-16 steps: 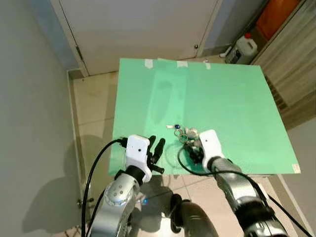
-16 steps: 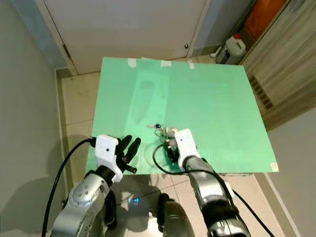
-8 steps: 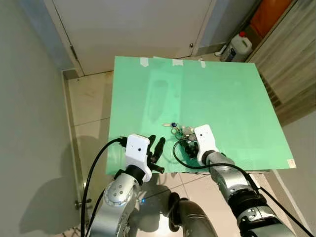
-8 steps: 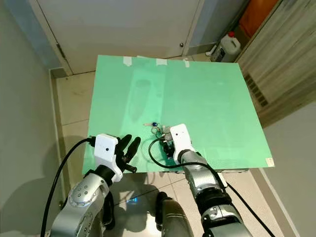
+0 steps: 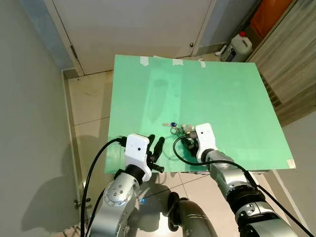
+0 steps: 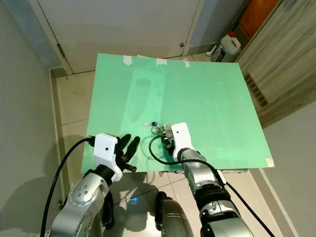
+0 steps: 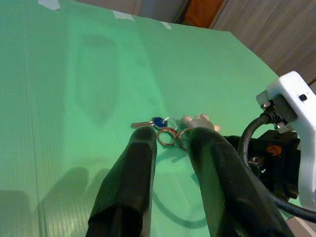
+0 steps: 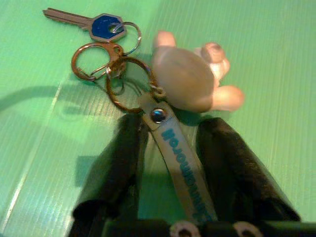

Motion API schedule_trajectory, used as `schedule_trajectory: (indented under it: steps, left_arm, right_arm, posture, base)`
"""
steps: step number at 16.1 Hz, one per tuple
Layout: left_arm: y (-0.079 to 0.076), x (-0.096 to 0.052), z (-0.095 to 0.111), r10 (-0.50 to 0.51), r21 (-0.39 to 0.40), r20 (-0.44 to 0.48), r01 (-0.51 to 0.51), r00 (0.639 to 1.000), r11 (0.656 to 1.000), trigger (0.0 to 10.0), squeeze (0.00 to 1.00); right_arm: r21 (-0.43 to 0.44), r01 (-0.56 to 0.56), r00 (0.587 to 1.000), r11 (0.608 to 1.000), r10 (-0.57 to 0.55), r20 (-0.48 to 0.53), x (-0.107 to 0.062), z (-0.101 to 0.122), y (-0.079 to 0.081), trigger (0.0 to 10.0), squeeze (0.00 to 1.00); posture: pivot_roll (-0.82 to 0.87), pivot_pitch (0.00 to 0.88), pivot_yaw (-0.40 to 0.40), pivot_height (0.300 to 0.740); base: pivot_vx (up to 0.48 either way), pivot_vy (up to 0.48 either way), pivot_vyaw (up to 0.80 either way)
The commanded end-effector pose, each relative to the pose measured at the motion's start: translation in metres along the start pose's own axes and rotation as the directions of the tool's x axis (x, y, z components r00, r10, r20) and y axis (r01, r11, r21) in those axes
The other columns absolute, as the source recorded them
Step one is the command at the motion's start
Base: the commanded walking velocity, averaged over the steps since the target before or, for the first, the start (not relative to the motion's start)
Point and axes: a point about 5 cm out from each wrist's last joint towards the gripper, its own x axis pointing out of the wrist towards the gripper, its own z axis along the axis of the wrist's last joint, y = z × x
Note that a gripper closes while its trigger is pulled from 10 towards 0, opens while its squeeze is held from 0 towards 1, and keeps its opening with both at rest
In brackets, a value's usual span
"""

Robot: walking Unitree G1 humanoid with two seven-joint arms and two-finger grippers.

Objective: Hang keys on a hook

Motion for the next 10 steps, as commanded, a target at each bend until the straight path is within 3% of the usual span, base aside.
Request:
schedule_trajectory:
  steps: [1,5,7,10]
  left_arm:
    - [-0.0021,-0.0014,-0.0025,-0.005,0.0,-0.018,0.005,1.0,1.0,10.0,0.0]
    - [-0.0021,-0.0014,-0.0025,-0.005,0.0,-0.018,0.005,1.0,1.0,10.0,0.0]
    - [-0.0015,-0.0001,-0.0022,-0.009,0.003,-0.018,0.009,1.0,1.0,10.0,0.0]
    - [-0.001,0.0005,-0.0021,-0.01,0.006,-0.017,0.01,1.0,1.0,10.0,0.0]
  right_arm:
    - [0.005,0.026,0.993,1.0,-0.025,-0.118,-0.0059,-0.0292,-0.007,0.0,0.0]
    - [0.005,0.026,0.993,1.0,-0.025,-0.118,-0.0059,-0.0292,-0.007,0.0,0.0]
    - [-0.073,0.042,0.993,0.996,-0.05,-0.102,-0.0088,-0.0288,-0.0129,0.0,0.0]
    - [-0.098,0.05,0.994,0.994,-0.059,-0.087,-0.0099,-0.027,-0.0165,0.0,0.0]
  posture:
    - [0.02,0.331,-0.098,0.74]
    - [0.02,0.331,-0.098,0.74]
    - [0.01,0.329,-0.093,0.74]
    - [0.01,0.327,-0.094,0.74]
  base:
    - [0.0,0.0,0.0]
    - [0.0,0.0,0.0]
    - [0.0,0.0,0.0]
    - [0.0,0.0,0.0]
